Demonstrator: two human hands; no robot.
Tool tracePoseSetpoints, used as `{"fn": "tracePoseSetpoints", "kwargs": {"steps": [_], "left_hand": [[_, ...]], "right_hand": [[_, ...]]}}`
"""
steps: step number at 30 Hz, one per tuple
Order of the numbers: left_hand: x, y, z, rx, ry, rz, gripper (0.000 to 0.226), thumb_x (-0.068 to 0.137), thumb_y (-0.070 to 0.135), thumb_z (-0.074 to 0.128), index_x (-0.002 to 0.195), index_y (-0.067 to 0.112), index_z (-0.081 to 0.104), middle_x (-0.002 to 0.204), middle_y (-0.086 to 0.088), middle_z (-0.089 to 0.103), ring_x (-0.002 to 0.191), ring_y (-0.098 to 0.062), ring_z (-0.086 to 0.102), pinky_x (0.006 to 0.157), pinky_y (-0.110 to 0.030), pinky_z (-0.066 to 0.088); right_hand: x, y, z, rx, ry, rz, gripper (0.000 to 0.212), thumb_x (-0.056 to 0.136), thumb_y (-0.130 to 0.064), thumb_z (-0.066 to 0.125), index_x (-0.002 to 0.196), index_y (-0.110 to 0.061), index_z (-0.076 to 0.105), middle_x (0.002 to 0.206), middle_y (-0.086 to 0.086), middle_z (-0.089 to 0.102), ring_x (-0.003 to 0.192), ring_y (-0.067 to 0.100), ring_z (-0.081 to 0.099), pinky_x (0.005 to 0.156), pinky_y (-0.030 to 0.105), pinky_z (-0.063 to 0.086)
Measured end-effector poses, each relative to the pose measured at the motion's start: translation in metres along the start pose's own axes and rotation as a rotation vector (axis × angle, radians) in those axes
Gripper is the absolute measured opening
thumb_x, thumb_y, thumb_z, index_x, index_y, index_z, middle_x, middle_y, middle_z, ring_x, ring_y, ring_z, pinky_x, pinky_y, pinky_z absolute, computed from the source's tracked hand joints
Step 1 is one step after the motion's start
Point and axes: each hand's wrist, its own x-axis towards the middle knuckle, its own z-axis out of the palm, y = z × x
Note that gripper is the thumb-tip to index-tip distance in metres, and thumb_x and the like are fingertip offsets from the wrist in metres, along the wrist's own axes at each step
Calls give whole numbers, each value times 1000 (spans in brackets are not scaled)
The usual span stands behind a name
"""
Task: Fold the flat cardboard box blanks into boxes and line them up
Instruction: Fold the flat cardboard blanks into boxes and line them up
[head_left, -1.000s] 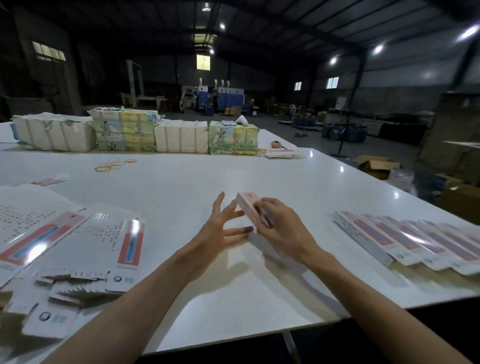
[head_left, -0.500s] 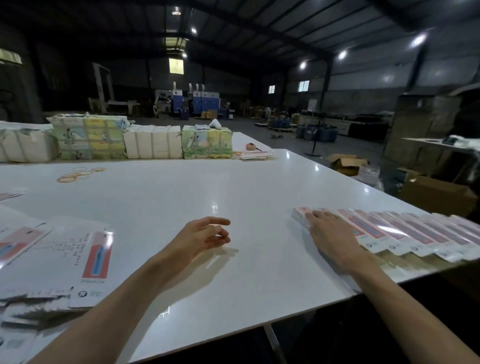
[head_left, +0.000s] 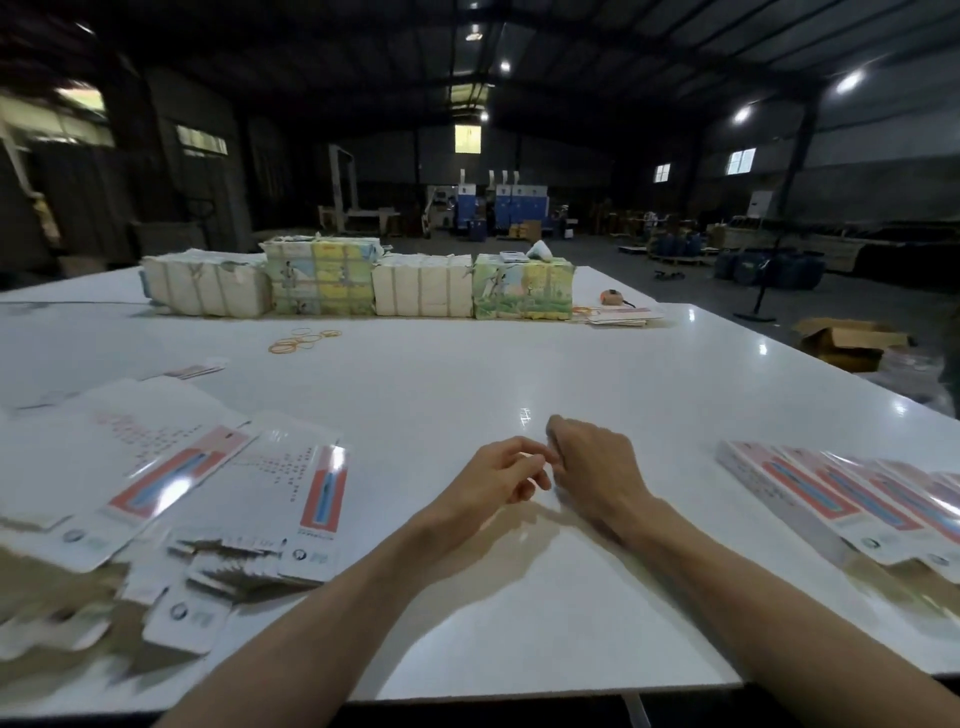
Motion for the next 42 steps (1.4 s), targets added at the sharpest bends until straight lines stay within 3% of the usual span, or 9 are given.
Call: {"fn": "tracePoseSetpoints", "kwargs": {"steps": [3, 5, 9, 13, 18, 26, 32, 37, 42], "left_hand": [[4, 5, -6, 265, 37, -1, 18, 100, 26, 61, 112, 29, 73, 88, 7, 76, 72, -8, 62, 68, -18, 51], [5, 14, -22, 496, 121, -61, 19, 96, 33, 67, 115, 33, 68, 98, 8, 77, 86, -5, 70, 81, -27, 59], [-2, 34, -67, 999, 178, -357, 52, 97, 39, 71, 140, 17, 52, 139, -10, 60, 126, -28, 57, 103, -40, 49], [-30, 49, -102, 1511, 435, -711, 88, 87, 53, 80, 152, 12, 36, 153, -18, 40, 142, -37, 38, 117, -47, 32], [-53, 54, -134, 1478, 467, -871, 100, 78, 67, 82, 147, 6, 42, 147, -21, 45, 139, -36, 44, 118, -45, 37], [-53, 50, -143, 1352, 536, -830, 96, 79, 53, 89, 141, 3, 36, 141, -20, 53, 134, -35, 50, 115, -45, 40], [-59, 54, -157, 1396, 538, -850, 101, 72, 71, 85, 139, 6, 45, 131, -15, 58, 123, -30, 58, 110, -43, 45], [-62, 56, -165, 1304, 540, -820, 103, 70, 68, 88, 138, 6, 42, 128, -16, 61, 119, -30, 62, 108, -43, 49], [-56, 59, -169, 1133, 424, -616, 49, 88, 45, 83, 120, 15, 62, 98, -7, 73, 81, -19, 76, 80, -37, 65]], "right_hand": [[-2, 3, 17, 60, 9, 5, 9, 96, -24, 50, 103, -21, 56, 81, -4, 67, 74, 26, 64, 63, 37, 50], [-1, 10, 20, 108, 52, 20, 14, 100, -24, 47, 104, -21, 59, 79, -2, 68, 71, 26, 63, 64, 37, 50], [0, 13, 22, 210, 4, 41, 20, 100, -20, 46, 110, -22, 63, 85, -1, 70, 81, 28, 64, 71, 36, 48], [2, 14, 20, 255, -24, 55, 24, 101, -19, 45, 115, -23, 65, 92, 0, 72, 87, 28, 65, 79, 37, 51], [1, 15, 21, 306, -39, 67, 24, 100, -20, 46, 112, -25, 66, 92, 2, 71, 88, 28, 64, 78, 37, 49], [-1, 17, 23, 354, -38, 55, 19, 97, -20, 51, 103, -27, 68, 83, -6, 71, 81, 24, 64, 71, 34, 48], [0, 18, 23, 365, -58, 51, 17, 97, -21, 53, 101, -29, 67, 80, -9, 69, 81, 22, 63, 72, 34, 48], [0, 16, 21, 381, -81, 49, 15, 98, -23, 54, 98, -30, 67, 80, -10, 69, 82, 21, 63, 76, 34, 50], [-1, 15, 20, 373, -90, 32, 15, 97, -23, 55, 94, -30, 68, 81, -11, 69, 80, 19, 63, 76, 35, 52]]}}
